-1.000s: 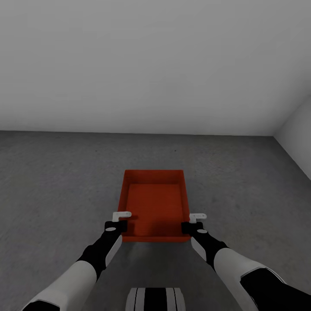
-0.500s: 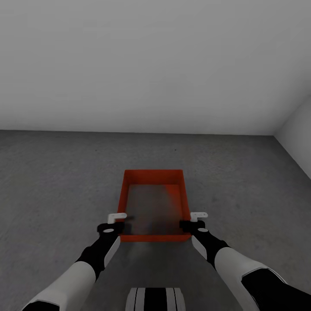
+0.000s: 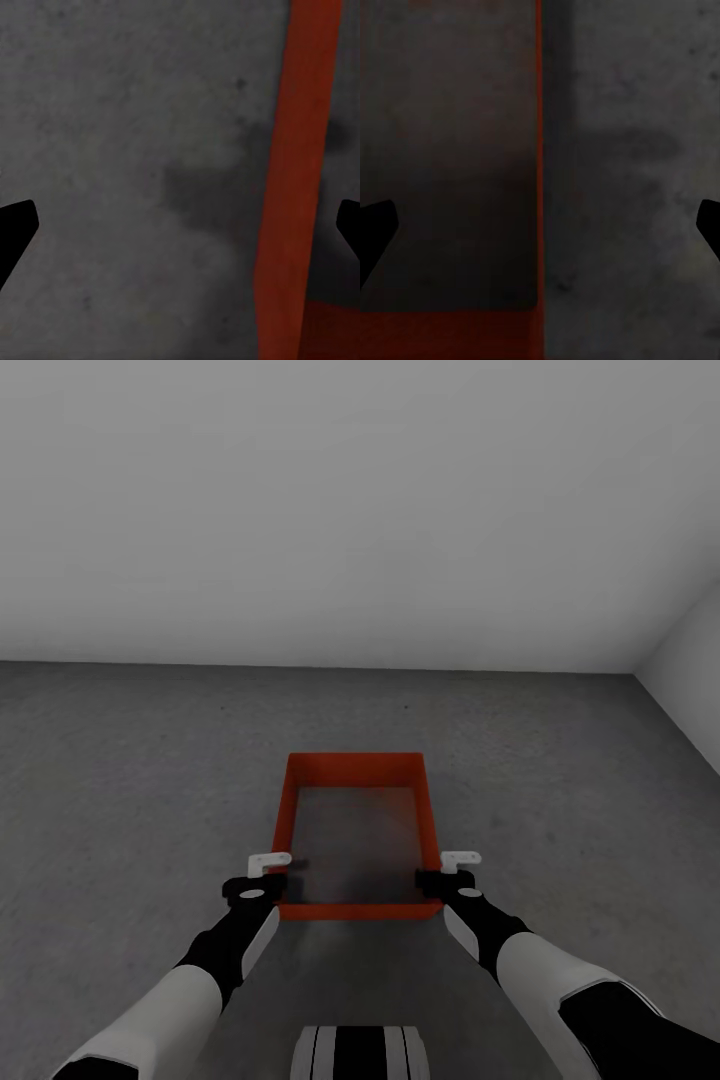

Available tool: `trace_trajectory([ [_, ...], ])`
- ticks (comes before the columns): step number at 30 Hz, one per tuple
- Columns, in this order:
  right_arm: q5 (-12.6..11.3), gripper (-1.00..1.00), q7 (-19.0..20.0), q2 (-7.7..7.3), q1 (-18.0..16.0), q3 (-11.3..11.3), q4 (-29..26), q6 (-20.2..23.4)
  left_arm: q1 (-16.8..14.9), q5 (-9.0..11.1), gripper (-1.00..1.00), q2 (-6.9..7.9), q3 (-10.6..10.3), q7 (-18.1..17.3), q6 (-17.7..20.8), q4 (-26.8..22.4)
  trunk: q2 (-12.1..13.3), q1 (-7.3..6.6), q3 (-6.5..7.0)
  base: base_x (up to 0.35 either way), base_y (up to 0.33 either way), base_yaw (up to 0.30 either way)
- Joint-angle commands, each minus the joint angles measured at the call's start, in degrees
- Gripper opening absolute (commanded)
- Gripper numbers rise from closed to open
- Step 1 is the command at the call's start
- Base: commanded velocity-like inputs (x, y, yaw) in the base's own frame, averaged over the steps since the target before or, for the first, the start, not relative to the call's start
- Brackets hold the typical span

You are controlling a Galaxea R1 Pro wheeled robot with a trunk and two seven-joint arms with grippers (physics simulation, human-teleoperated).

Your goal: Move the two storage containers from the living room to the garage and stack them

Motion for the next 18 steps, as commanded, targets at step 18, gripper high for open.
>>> trace_trajectory([
  [18,-0.8,1.0,-0.3,0.08,0.0,0.6,3.0,-0.1,0.0,0.6,1.0,0.0,-0.5,0.6,0.3,-0.1,0.0,-0.07,0.62,0.0,0.0,0.0],
])
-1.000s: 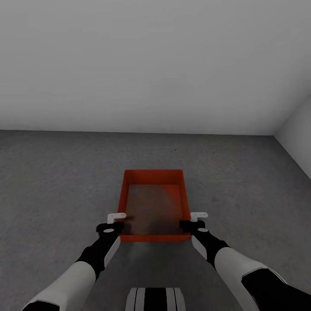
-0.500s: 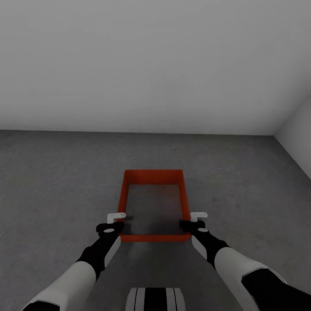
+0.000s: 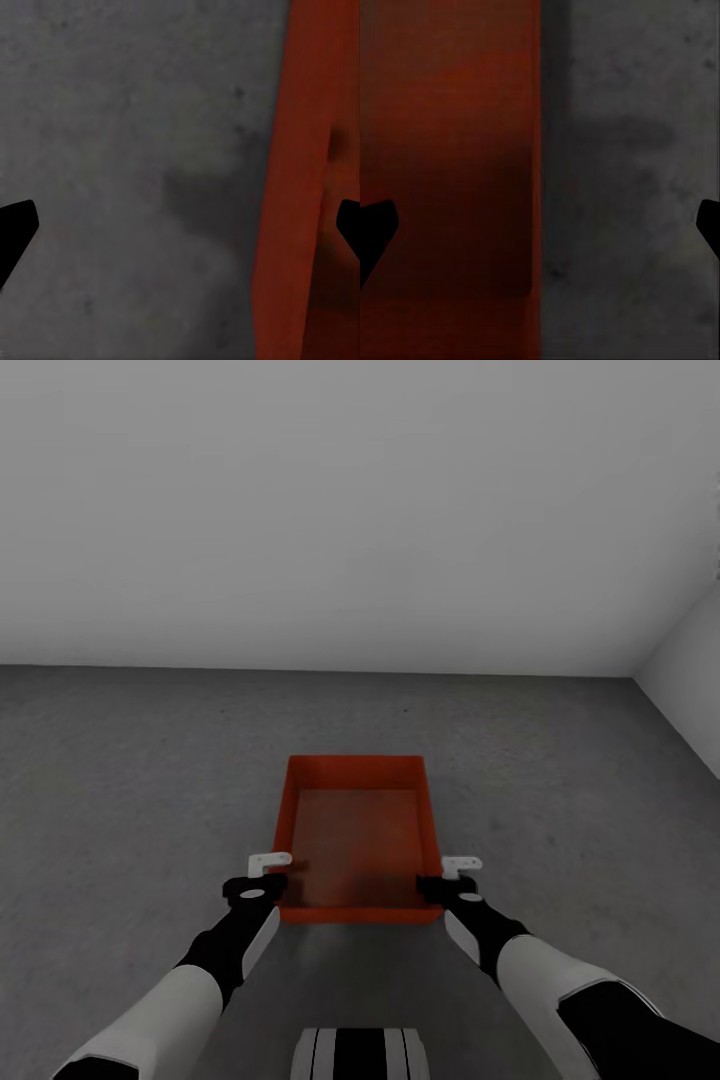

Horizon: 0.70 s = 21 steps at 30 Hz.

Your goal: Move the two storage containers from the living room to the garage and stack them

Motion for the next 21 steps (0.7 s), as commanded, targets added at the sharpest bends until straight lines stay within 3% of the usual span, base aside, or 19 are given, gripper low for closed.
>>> trace_trajectory([
  [1,-0.8,1.0,-0.3,-0.01,0.0,0.4,1.1,-0.2,0.0,0.6,1.0,0.07,-0.5,0.5,0.3,-0.1,0.0,-0.02,0.18,0.0,0.0,0.0],
  [6,-0.8,1.0,-0.3,-0.01,0.0,0.4,1.1,-0.2,0.0,0.5,1.0,0.07,-0.5,0.5,0.3,-0.1,0.1,-0.14,1.29,0.0,0.0,0.0],
  [21,-0.9,1.0,-0.2,-0.07,0.0,0.4,1.1,-0.2,0.0,0.5,1.0,0.07,-0.5,0.5,0.2,-0.1,6.1,-3.44,3.99,0.0,0.0,0.0],
])
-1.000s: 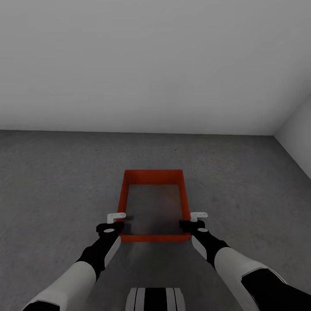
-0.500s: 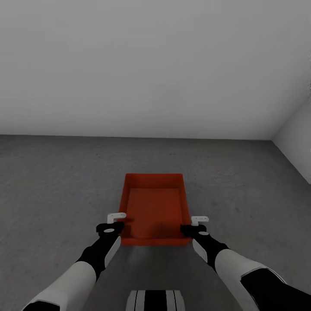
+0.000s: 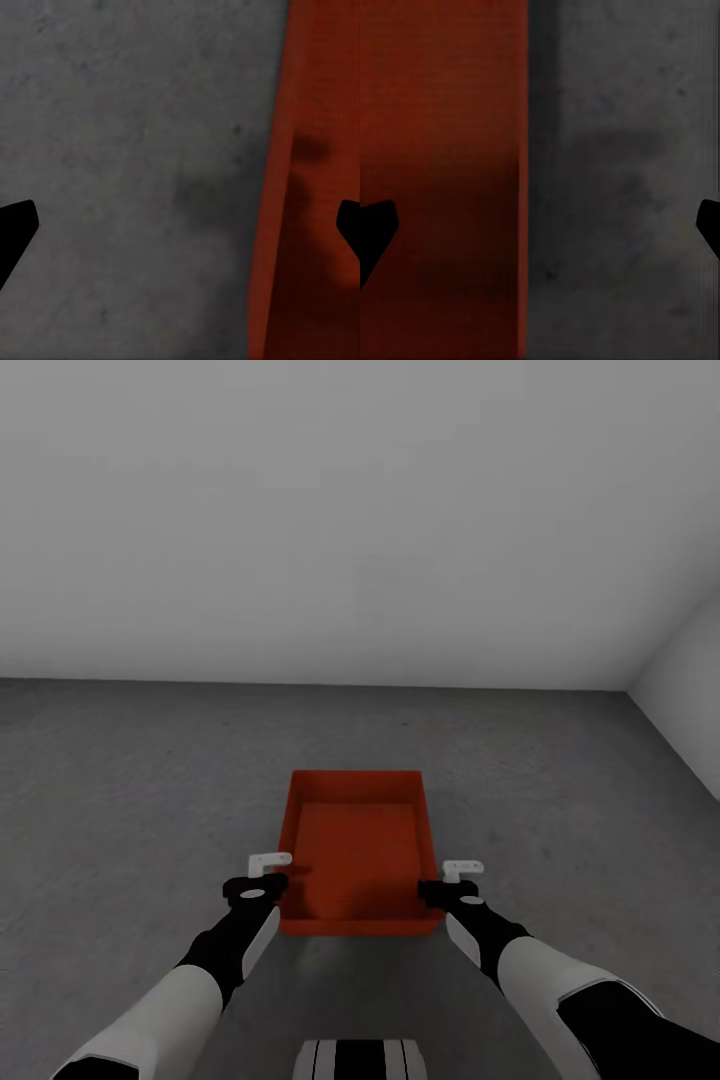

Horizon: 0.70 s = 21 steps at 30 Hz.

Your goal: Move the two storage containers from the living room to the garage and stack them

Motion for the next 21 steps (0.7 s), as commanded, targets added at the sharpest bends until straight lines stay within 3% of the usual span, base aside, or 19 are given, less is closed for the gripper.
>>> trace_trajectory([
  [1,-0.6,1.0,-0.2,0.0,0.0,0.5,0.0,-0.2,0.0,0.6,1.0,0.07,-0.5,0.5,0.3,-0.1,0.4,-0.23,0.15,0.0,0.0,0.0],
  [21,-0.7,1.0,-0.2,-0.12,0.0,0.5,0.0,-0.1,0.0,0.6,1.0,0.15,-0.5,0.5,0.1,-0.1,8.4,-4.63,3.74,0.0,0.0,0.0],
])
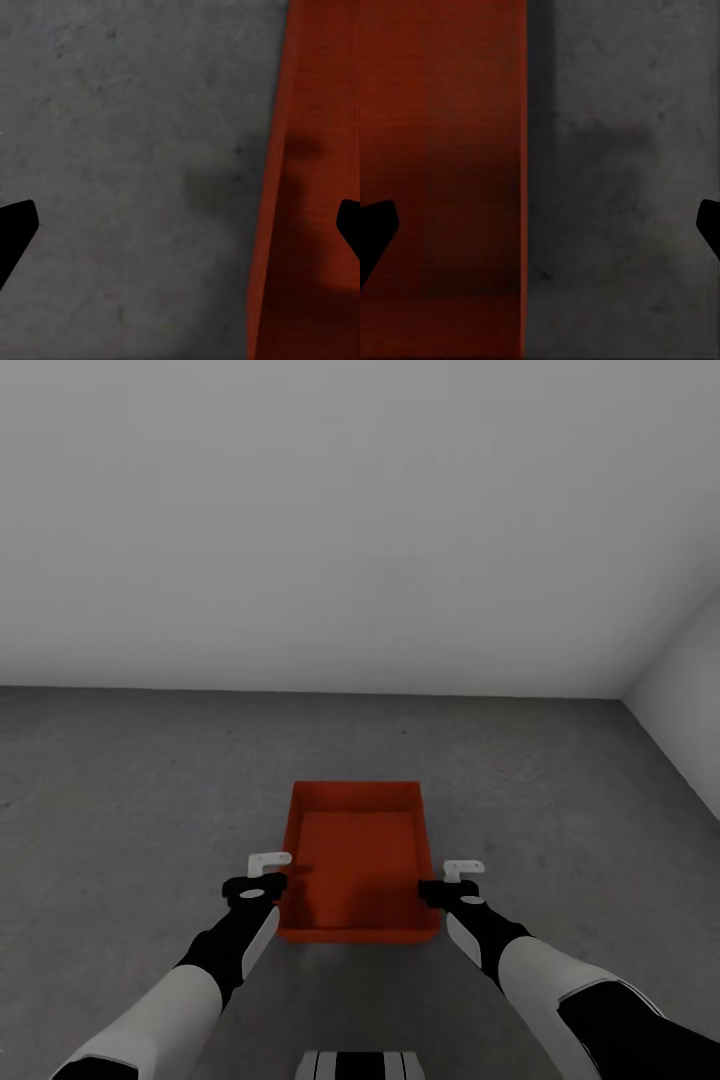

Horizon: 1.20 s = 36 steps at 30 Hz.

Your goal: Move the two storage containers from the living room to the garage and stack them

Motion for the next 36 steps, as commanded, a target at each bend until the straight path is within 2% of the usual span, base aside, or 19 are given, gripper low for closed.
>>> trace_trajectory([
  [1,-0.6,1.0,-0.2,0.0,0.0,0.5,0.0,-0.1,0.0,0.6,1.0,0.07,-0.5,0.5,0.3,-0.1,0.4,-0.23,0.15,0.0,0.0,0.0],
  [6,-0.6,1.0,-0.3,0.05,0.0,0.5,0.0,-0.2,0.0,0.6,1.0,0.07,-0.5,0.5,0.2,-0.3,2.4,-1.33,1.04,0.0,0.0,0.0],
  [15,-0.6,1.0,-0.3,0.09,0.0,0.5,0.0,-0.2,0.0,0.6,1.0,0.18,-0.7,0.5,0.3,-3.7,6.0,-3.31,2.66,0.0,0.0,0.0],
  [36,-0.6,1.0,-0.3,0.09,0.0,0.5,0.0,-0.2,0.0,0.7,1.0,0.2,-0.8,0.5,0.8,-4.0,14.4,-7.92,6.43,0.0,0.0,0.0],
])
